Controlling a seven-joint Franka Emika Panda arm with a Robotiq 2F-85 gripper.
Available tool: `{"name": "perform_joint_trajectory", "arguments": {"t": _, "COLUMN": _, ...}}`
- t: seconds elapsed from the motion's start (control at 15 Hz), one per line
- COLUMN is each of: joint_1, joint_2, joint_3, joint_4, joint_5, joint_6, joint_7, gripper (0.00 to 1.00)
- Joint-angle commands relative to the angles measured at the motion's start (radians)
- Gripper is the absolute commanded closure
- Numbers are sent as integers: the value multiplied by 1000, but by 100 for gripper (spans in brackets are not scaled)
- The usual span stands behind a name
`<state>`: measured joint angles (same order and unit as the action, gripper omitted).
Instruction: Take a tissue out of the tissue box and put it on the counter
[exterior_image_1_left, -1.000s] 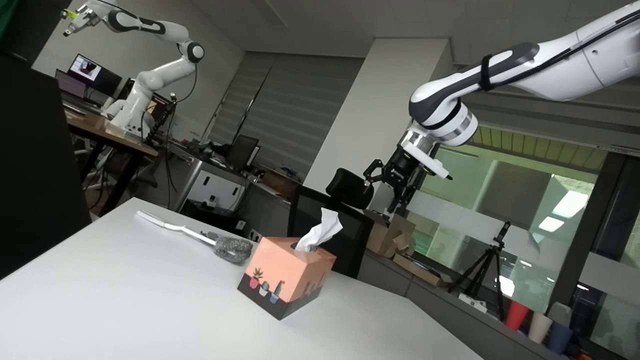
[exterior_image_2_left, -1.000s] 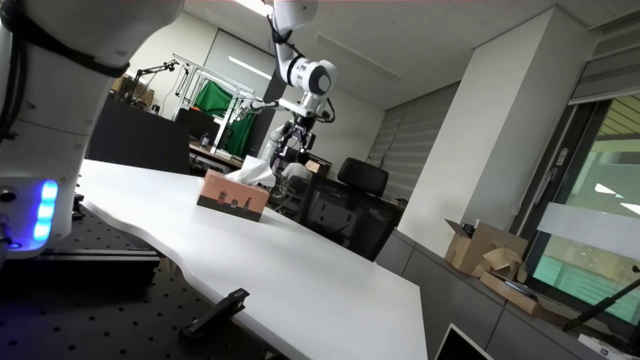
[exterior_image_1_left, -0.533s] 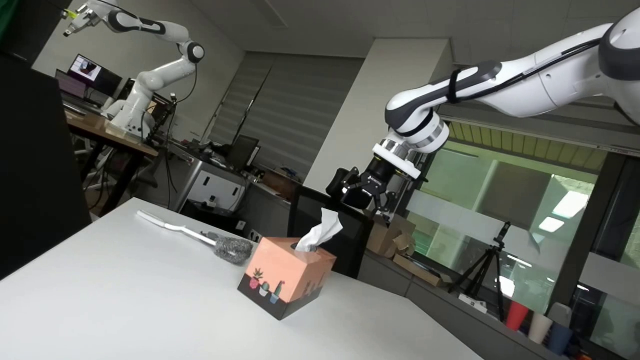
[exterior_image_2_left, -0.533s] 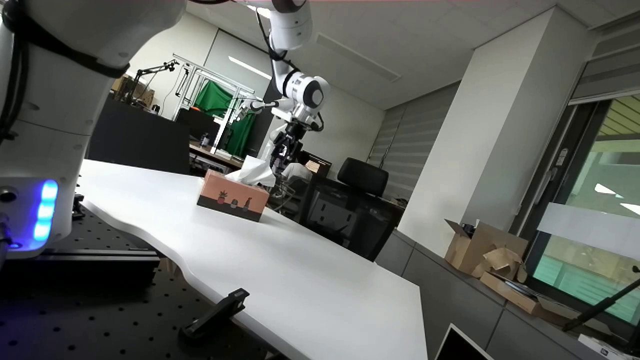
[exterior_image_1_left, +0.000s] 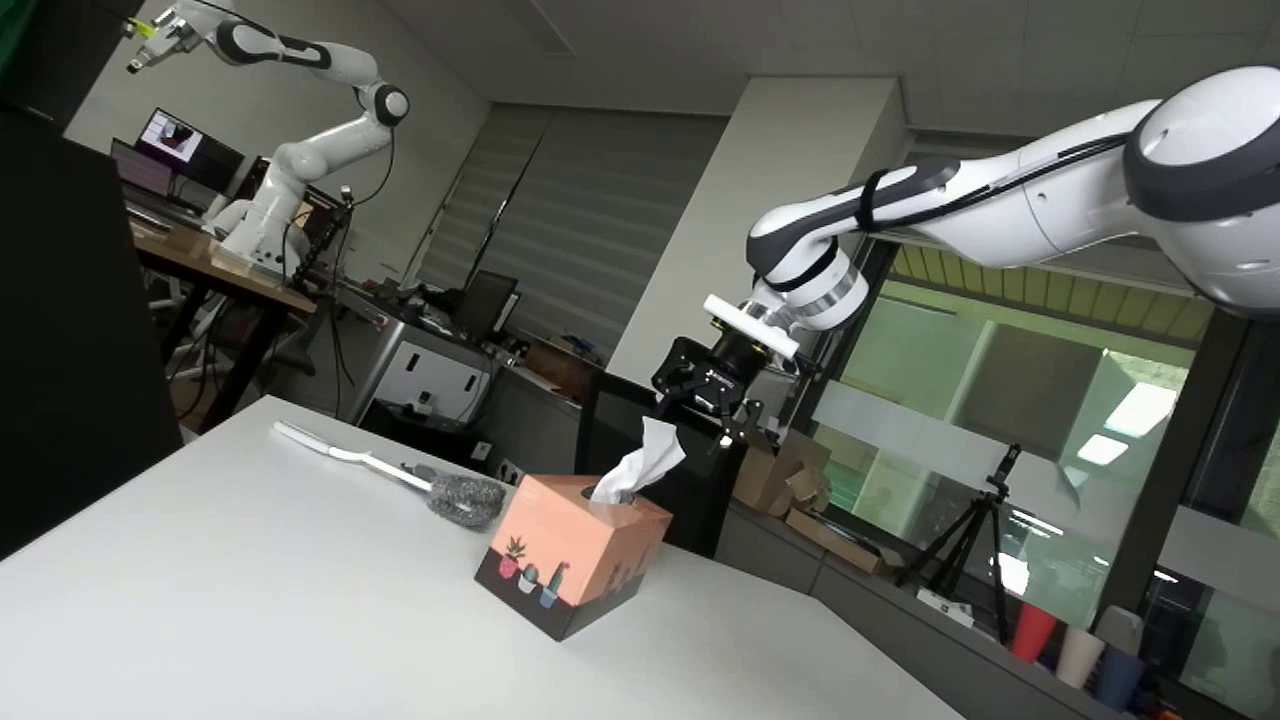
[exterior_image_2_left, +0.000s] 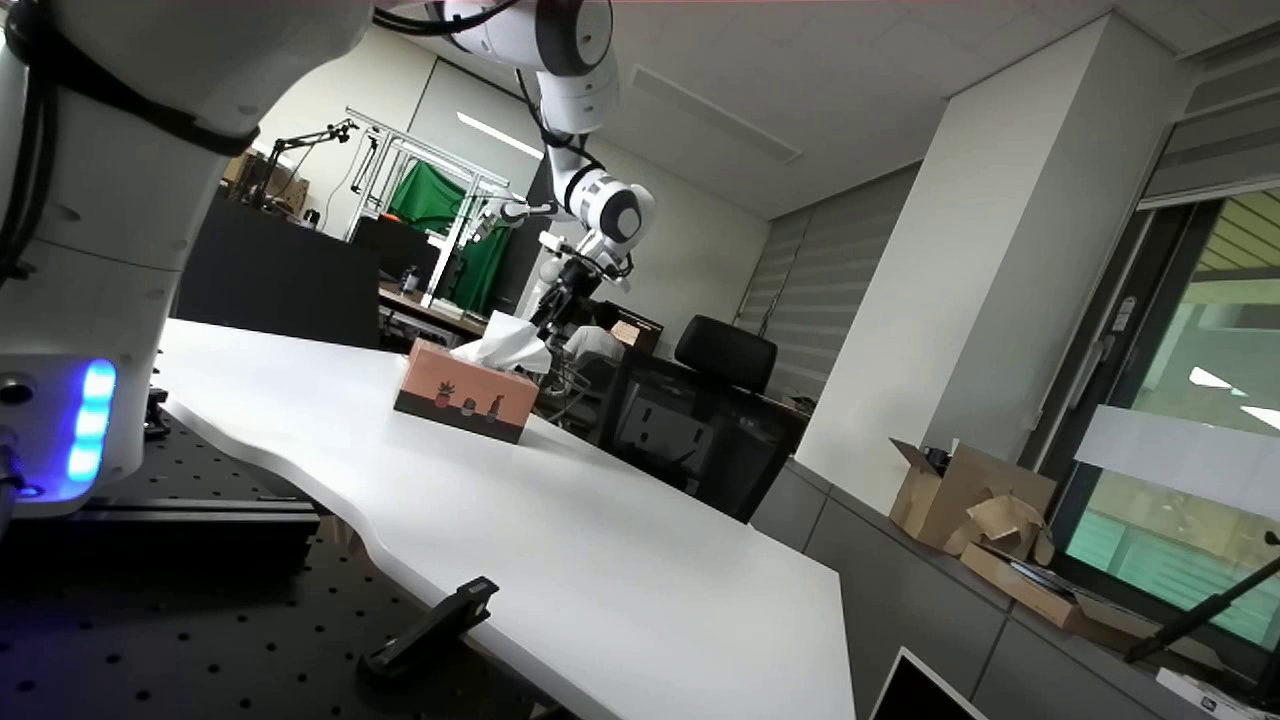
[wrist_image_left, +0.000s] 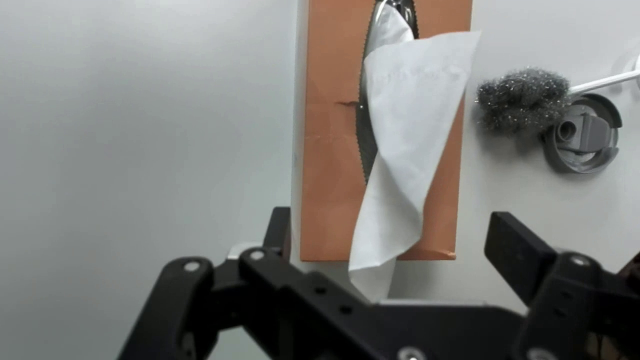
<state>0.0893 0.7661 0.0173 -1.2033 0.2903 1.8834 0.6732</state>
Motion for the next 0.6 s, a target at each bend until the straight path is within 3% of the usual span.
{"name": "perform_joint_trajectory", "arguments": {"t": 0.0, "joint_1": -11, "joint_2": 56, "joint_3": -1, "joint_4": 93, "joint_5": 34, "joint_6": -46, "joint_7": 84, "gripper": 25}}
{"name": "perform_joint_trajectory", "arguments": {"t": 0.07, "joint_1": -10, "joint_2": 62, "joint_3": -2, "joint_4": 99, "joint_5": 29, "joint_6": -48, "joint_7": 88, "gripper": 26}}
{"name": "perform_joint_trajectory", "arguments": {"t": 0.53, "joint_1": -10, "joint_2": 82, "joint_3": -3, "joint_4": 133, "joint_5": 26, "joint_6": -57, "joint_7": 120, "gripper": 75}}
